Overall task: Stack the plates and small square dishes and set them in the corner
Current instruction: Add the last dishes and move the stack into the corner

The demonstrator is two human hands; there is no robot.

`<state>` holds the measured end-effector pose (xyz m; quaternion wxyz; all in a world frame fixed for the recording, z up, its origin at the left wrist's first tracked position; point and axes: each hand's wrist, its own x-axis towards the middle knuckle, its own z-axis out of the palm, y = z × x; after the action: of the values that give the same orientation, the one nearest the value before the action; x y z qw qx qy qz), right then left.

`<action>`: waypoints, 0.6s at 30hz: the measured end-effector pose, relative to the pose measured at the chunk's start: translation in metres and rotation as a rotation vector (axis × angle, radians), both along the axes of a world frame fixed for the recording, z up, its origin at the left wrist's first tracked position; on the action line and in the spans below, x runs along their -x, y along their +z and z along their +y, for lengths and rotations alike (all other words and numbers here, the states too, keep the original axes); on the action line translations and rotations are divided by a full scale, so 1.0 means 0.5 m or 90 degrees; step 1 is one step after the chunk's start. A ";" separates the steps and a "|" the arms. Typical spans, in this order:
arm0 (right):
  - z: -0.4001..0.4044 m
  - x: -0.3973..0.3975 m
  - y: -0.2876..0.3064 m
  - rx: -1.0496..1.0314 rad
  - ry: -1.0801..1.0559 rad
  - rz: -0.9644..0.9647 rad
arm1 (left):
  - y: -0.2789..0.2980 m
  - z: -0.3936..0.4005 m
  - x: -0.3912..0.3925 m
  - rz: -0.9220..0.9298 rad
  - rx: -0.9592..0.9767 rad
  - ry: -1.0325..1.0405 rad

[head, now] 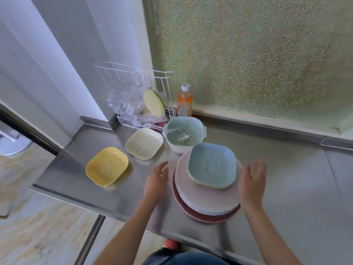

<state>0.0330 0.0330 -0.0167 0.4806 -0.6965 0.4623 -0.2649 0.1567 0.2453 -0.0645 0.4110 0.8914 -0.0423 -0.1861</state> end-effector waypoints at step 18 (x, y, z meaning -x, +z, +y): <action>0.319 -0.342 -0.074 0.378 0.830 0.429 | -0.022 0.223 -0.094 0.043 -0.338 -0.059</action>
<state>0.2039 0.1924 -0.0535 0.1670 -0.9688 -0.0086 0.1827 0.2039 0.3568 -0.0758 0.1551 0.9585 -0.0189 -0.2386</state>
